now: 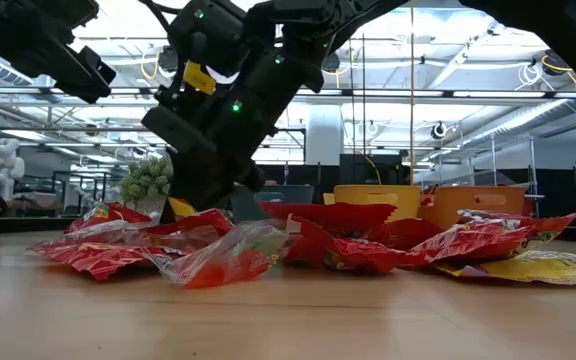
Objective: Sort candy
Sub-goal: Put the blue gummy into the blue bin
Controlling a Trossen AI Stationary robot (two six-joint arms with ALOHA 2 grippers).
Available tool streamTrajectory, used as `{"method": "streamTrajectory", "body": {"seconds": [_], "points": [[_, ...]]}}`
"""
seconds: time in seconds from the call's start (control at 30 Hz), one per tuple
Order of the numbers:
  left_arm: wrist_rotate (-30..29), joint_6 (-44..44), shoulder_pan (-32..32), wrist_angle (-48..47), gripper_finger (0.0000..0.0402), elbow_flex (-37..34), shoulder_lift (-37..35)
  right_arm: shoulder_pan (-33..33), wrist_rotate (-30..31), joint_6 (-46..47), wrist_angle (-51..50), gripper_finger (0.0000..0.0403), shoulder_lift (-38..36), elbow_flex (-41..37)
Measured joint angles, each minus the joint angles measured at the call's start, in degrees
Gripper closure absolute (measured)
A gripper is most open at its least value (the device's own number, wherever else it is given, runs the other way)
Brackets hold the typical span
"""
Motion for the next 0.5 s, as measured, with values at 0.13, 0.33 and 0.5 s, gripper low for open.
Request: {"method": "streamTrajectory", "body": {"seconds": [0.13, 0.33, 0.5], "points": [[0.0, 0.0, 0.0, 0.0, 0.0253, 0.0, 0.0, -0.1, -0.7, 1.5, -0.4, 0.0394, -0.9, 0.2], [0.0, 0.0, 0.0, 0.1, 0.0253, 0.0, 0.0, -2.1, -0.4, 0.5, -3.3, 0.0397, -5.7, 2.8], [-0.3, -0.1, 0.0, 0.4, 0.0253, 0.0, 0.0, -6.1, 4.8, -0.5, -7.1, 0.0400, -11.5, 3.6]]}}
